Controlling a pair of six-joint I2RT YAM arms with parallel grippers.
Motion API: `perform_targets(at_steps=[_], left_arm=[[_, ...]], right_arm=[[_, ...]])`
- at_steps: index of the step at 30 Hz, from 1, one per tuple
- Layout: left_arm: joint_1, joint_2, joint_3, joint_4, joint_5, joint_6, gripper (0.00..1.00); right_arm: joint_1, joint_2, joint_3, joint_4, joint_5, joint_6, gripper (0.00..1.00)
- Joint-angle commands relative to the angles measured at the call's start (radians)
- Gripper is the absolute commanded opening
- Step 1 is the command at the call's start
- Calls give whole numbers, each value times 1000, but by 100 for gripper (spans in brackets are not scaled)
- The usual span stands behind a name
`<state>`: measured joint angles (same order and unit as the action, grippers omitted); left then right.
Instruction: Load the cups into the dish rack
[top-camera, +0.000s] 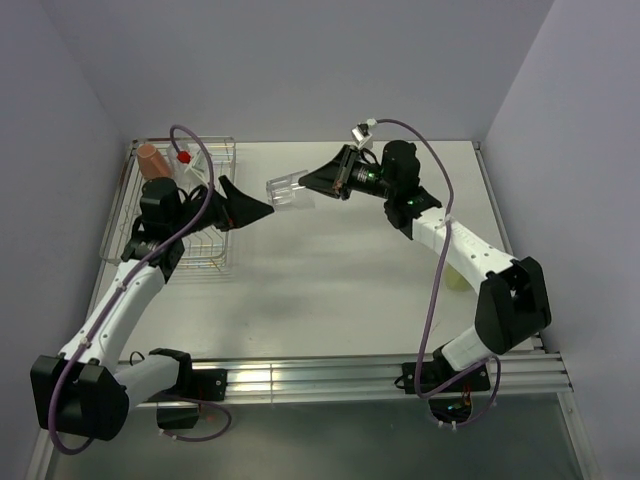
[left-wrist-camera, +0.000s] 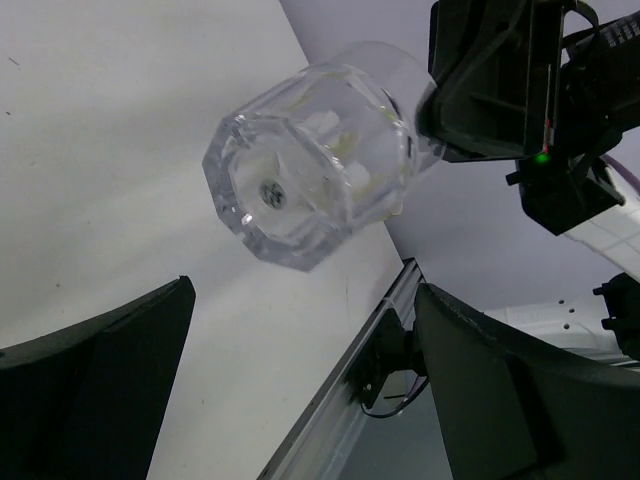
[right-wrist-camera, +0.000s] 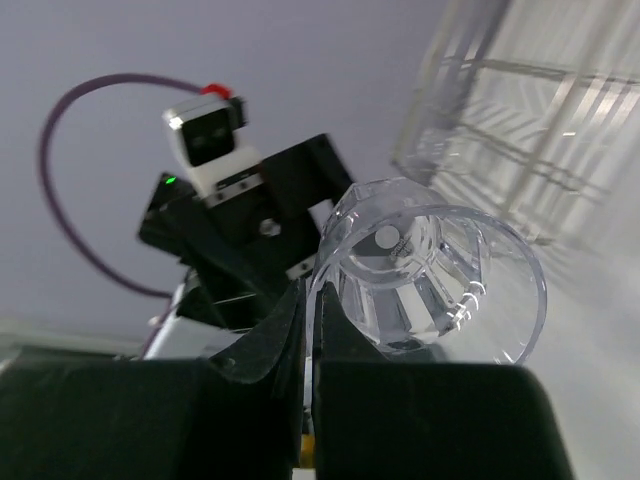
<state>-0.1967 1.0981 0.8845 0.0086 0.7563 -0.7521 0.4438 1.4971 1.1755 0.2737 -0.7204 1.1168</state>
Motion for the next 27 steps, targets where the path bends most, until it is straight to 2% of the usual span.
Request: perform_targets(at_steps=[1,11,18,27], left_arm=[[2,-24,-18,91,15,-35,99],[2,-55,-25,103,-28,-35,99],[2,-92,-39,166,-21,-73,99],[2,-121,-24,171,-20,-93,99]], right_arm=[[32,17,-22,379,-123,227,0],[113,97,-10,620,-169,394,0],[133,86,-40,605,-168,385,0],[133,78,-51,596,-171,373,0]])
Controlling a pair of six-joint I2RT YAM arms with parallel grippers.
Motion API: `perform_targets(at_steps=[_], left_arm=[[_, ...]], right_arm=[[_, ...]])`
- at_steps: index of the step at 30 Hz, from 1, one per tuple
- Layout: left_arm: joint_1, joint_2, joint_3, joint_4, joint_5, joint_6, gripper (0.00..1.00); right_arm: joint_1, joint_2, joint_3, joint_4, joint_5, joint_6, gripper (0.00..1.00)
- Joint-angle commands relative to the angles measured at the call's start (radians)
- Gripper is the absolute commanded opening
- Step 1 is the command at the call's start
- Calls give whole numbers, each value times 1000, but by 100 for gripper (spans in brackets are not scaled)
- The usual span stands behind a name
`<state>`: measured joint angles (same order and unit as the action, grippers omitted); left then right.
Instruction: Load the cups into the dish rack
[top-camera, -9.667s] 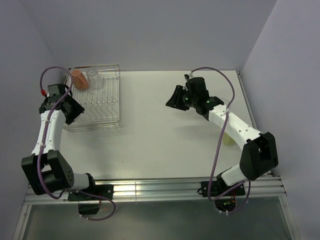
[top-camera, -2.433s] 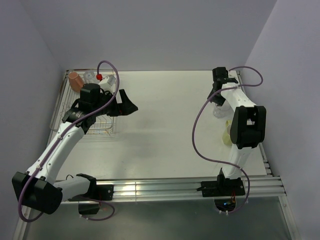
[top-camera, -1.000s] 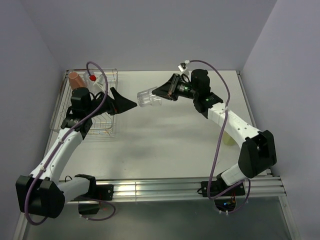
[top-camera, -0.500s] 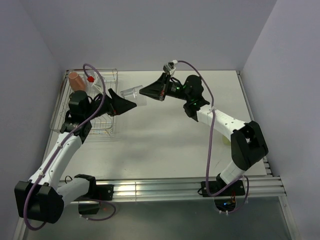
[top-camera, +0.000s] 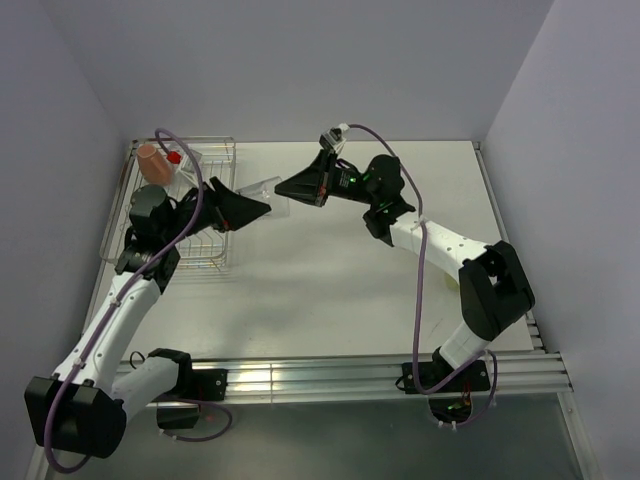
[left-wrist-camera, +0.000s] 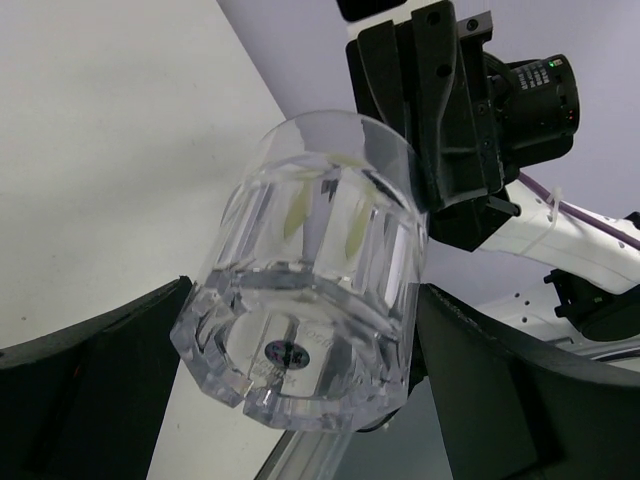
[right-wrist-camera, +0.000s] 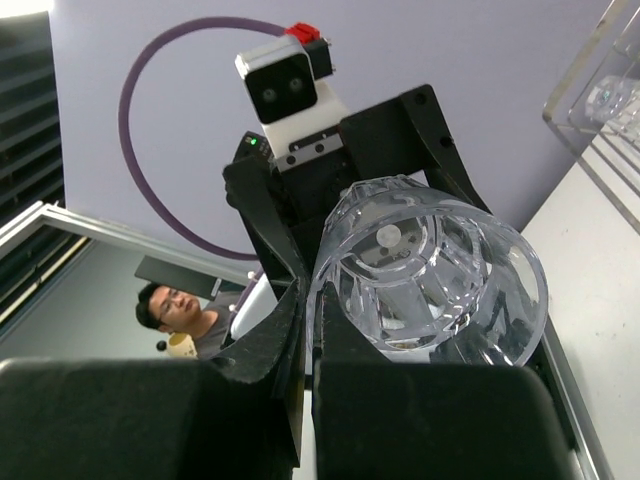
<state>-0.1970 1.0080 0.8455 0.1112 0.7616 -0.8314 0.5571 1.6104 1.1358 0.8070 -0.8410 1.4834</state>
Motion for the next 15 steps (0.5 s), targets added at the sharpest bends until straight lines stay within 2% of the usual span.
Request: perform_targets(at_steps=[1,7,15], left_arm=[[2,-32,18,65,-24,-12,99],[4,-39,29,53,-25,-11,99],[4,-46,23,45,10,-15,92]], right_arm=[[18,-35,-11,61,-50,2,0],[20,-33,-19,63,-49,0,0],[17,-23,-19,64,-35,0,0]])
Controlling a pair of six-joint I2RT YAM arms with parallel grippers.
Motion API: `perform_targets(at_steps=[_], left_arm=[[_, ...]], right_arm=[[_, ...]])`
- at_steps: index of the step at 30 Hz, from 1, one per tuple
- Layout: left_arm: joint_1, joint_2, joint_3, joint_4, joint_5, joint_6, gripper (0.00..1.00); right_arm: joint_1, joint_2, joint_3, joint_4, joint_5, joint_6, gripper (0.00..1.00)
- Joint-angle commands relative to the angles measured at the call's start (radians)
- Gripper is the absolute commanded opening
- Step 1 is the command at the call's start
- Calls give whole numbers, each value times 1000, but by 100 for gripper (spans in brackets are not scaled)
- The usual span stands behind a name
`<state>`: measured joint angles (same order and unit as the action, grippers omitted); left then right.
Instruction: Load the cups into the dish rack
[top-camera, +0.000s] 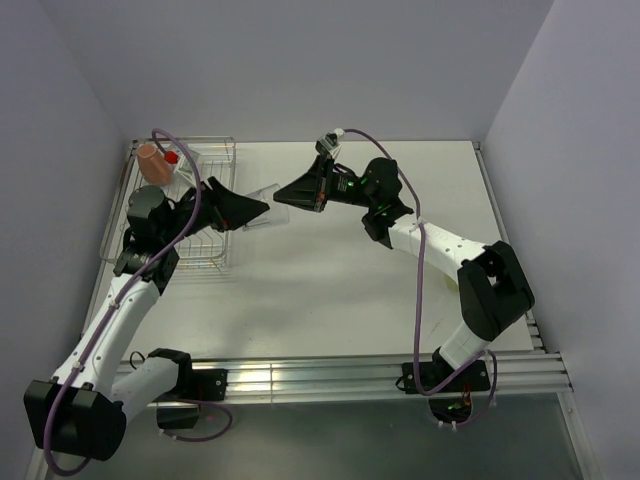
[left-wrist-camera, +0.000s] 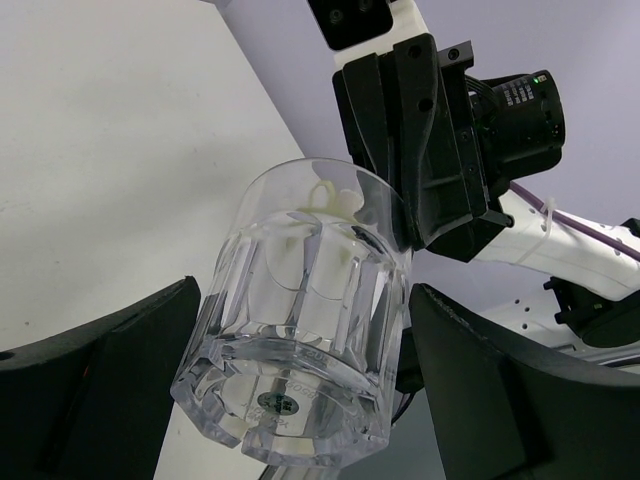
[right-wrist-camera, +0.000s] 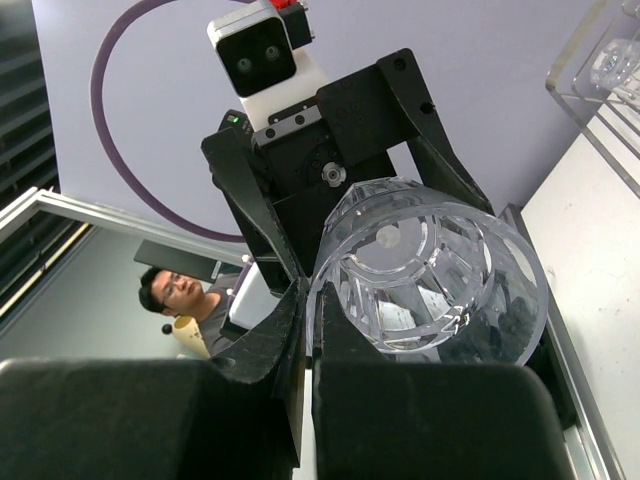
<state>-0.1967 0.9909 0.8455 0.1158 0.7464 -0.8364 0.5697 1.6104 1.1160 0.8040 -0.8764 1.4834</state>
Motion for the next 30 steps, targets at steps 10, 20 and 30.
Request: perform_targets(at_steps=[10,20,30], left_arm=[[3,-49,23,-10,31,25,95],[3,-49,-2,-4,41,25,89],[3,-25,12,4,24,25,88]], right_arm=[[-27,-10,-5,104,11,29,0],[-50,3,-16,159,14,69,0],[-50,19,-36,202,-13,94,0]])
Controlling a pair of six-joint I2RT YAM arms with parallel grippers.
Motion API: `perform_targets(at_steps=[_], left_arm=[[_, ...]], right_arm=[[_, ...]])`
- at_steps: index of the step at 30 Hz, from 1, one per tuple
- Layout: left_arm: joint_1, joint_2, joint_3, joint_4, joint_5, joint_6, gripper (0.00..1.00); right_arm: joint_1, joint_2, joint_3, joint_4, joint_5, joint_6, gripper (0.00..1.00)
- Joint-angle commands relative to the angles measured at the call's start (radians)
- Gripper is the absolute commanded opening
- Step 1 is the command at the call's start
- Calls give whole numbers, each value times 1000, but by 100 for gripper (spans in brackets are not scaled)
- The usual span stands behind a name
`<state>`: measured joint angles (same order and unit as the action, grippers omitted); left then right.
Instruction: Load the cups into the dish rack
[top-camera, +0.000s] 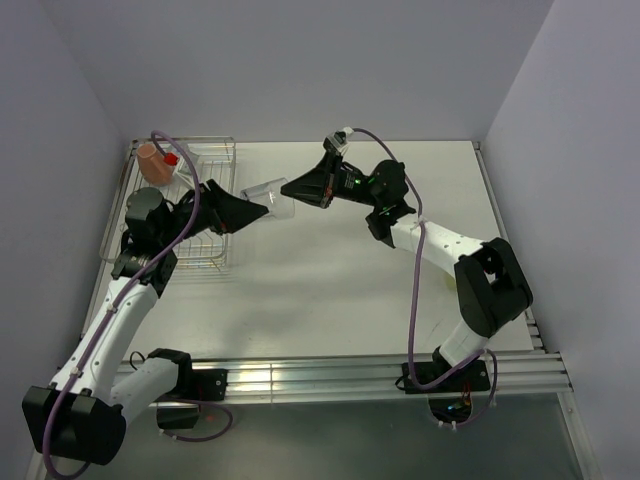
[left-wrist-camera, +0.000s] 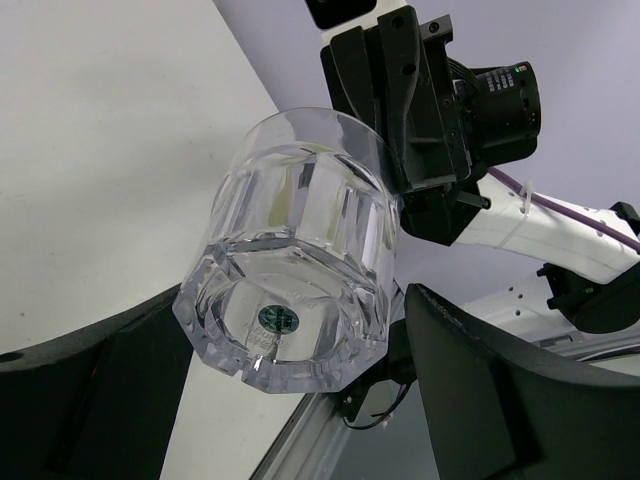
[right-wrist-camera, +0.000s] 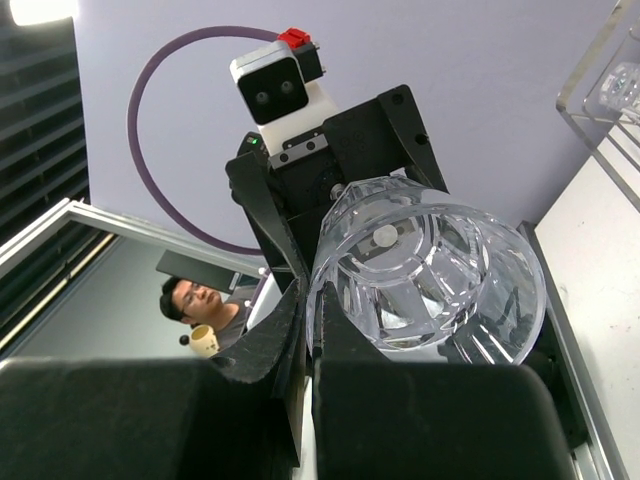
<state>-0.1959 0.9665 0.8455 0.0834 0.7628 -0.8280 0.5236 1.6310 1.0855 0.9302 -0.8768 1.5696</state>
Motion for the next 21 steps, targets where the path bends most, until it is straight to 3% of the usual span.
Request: perform_targets(at_steps=[1,9,11,12,14,15,16,21], left_arm=[[3,3,13,36,4,17,87],[3,14,27,24,-5,24,70],[1,15,29,27,-10,26,59],[3,21,33,27,-14,24,46],[3,29,43,24,-16,24,28],[3,34,55,23,-17,24,11],[3,38,64,13,-19,26,1],[4,60,134,-39,-51,55,0]], right_arm=[[-4,-2,-10,76,-14,6,0],[-4,4,-13,81,-16,7,0],[-4,3,-15,81,-17,7,0],[-4,1,-18,78,-17,3,0],[-4,0,-16,59,-19,-12,0],[-2,-2,-16,52,-21,-20,1],[-4,-3,-18,45,-21,-26,5],[-4,-23,-4,-28,-14,-72,27]])
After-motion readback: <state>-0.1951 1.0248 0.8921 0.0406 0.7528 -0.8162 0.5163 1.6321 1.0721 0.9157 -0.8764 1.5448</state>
